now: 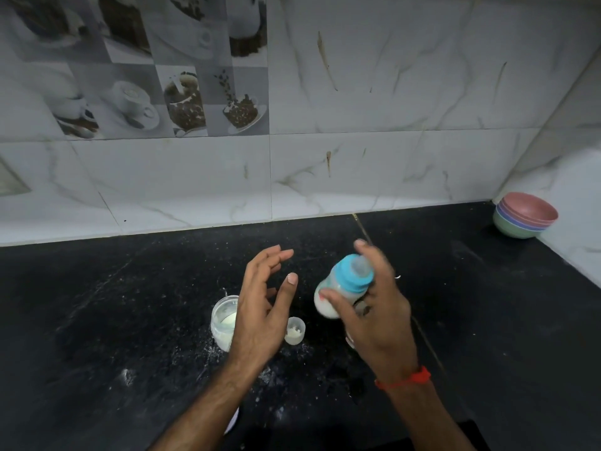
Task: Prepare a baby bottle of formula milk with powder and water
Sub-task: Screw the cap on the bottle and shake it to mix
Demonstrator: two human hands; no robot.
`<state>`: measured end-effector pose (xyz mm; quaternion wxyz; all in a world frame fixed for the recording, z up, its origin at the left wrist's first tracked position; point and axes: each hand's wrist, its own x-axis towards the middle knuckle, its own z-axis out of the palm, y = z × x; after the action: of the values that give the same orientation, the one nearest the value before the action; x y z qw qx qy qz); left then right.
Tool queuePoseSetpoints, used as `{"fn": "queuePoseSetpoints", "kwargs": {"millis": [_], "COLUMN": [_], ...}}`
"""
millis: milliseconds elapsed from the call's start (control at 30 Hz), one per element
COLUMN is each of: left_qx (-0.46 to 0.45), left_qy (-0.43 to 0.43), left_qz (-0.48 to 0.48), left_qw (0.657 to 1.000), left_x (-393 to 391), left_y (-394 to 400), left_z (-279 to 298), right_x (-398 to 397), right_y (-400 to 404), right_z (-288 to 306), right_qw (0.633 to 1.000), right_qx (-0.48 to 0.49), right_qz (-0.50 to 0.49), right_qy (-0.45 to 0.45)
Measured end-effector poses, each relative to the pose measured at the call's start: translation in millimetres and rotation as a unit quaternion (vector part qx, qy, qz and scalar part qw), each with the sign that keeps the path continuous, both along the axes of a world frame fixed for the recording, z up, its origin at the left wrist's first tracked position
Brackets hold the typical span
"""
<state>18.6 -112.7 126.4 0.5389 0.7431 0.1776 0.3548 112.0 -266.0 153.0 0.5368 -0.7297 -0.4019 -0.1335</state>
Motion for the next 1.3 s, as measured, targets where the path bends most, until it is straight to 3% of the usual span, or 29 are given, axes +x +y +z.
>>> {"fn": "queuePoseSetpoints", "kwargs": {"millis": [133, 267, 467, 600, 800, 833, 933, 967, 1033, 1167, 1233, 1300], "left_qx": [-0.011, -0.014, -0.014, -0.008, -0.008, -0.008, -0.012, -0.011, -0.007, -0.018, -0.015, -0.016], "left_qy": [0.006, 0.001, 0.004, 0.009, 0.007, 0.008, 0.008, 0.006, 0.002, 0.012, 0.007, 0.008], "left_qz": [0.007, -0.007, 0.003, -0.006, 0.000, -0.002, -0.013, -0.016, -0.011, -0.003, -0.004, -0.010], "left_qw": [1.000, 1.000, 1.000, 1.000, 1.000, 1.000, 1.000, 1.000, 1.000, 1.000, 1.000, 1.000], "left_x": [1, 2, 2, 3, 4, 5, 6, 6, 5, 6, 7, 8], "left_y": [2, -2, 1, -1, 2, 1, -2, -2, 0, 2, 2, 0], "left_z": [-1, 0, -1, 1, -2, -2, -2, -2, -2, -4, -3, -1], "right_x": [2, 5, 3, 3, 1, 4, 8, 8, 6, 1, 8, 10], "right_y": [0, 3, 1, 3, 1, 3, 5, 2, -1, 0, 6, 8], "right_z": [14, -2, 13, -13, 2, -2, -15, -18, -8, 19, 7, -15], "right_qw": [0.986, 0.999, 0.986, 0.996, 0.991, 0.993, 0.996, 0.995, 0.999, 0.985, 0.993, 0.998], "right_qx": [0.130, -0.037, 0.136, -0.087, 0.120, 0.108, -0.077, -0.086, -0.020, 0.162, 0.101, -0.045], "right_qz": [-0.037, 0.009, -0.029, 0.026, -0.014, -0.016, 0.035, 0.037, 0.020, -0.016, -0.015, 0.024], "right_qy": [-0.096, -0.009, -0.093, 0.023, -0.053, -0.048, 0.042, 0.045, 0.044, -0.056, -0.050, 0.022]}}
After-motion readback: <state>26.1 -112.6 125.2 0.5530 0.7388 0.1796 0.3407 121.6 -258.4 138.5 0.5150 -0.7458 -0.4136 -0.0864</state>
